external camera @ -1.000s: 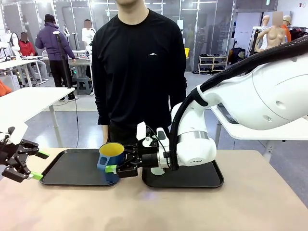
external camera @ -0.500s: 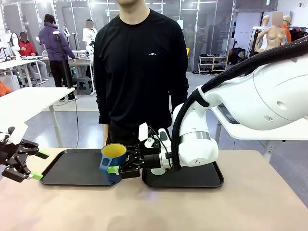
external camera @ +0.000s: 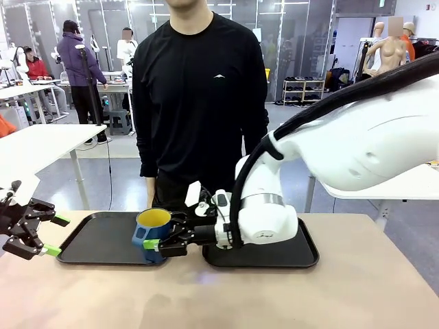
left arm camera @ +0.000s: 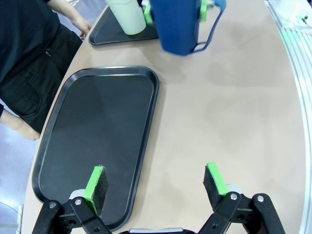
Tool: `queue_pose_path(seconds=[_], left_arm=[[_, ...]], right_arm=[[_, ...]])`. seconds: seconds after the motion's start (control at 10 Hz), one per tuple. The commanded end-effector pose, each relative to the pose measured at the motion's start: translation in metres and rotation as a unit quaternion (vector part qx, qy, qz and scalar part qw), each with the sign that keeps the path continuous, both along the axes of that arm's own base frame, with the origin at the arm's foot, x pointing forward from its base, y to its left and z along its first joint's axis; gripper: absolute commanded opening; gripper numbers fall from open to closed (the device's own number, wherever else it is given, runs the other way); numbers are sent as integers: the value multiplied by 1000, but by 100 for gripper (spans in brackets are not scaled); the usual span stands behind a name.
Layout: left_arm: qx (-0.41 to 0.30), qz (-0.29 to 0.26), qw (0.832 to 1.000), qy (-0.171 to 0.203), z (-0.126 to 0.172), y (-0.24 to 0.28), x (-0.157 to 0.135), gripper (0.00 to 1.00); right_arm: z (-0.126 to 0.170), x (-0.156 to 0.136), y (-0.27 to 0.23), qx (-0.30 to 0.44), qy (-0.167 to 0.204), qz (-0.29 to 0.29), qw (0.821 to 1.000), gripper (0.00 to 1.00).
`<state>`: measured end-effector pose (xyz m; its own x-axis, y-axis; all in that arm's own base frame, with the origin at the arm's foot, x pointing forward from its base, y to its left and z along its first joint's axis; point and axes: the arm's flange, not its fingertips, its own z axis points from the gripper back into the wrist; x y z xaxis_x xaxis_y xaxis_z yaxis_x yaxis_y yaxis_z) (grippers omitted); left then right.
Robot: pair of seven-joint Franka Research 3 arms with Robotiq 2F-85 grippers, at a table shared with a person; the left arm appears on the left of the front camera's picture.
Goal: Sort and store the cups by type.
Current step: Pick up the Handle plastic cup and place it into the empty Flat Tray.
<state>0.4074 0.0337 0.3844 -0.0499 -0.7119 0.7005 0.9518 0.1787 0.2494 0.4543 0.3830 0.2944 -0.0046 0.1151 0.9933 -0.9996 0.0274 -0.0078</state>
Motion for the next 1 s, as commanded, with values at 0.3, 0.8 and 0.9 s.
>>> queue_pose_path(seconds=[0.3,0.8,0.9], left_arm=[[-1,-7,1000,-1,1,2,4,100],[-1,-7,1000,-1,1,2,4,100],[-1,-7,1000,-1,1,2,4,100]], right_arm=[[-18,31,79,11,-28,-55,998,78],[-28,61,120,7,-31,-103,994,78],[-32,64,123,4,-31,-112,993,78]])
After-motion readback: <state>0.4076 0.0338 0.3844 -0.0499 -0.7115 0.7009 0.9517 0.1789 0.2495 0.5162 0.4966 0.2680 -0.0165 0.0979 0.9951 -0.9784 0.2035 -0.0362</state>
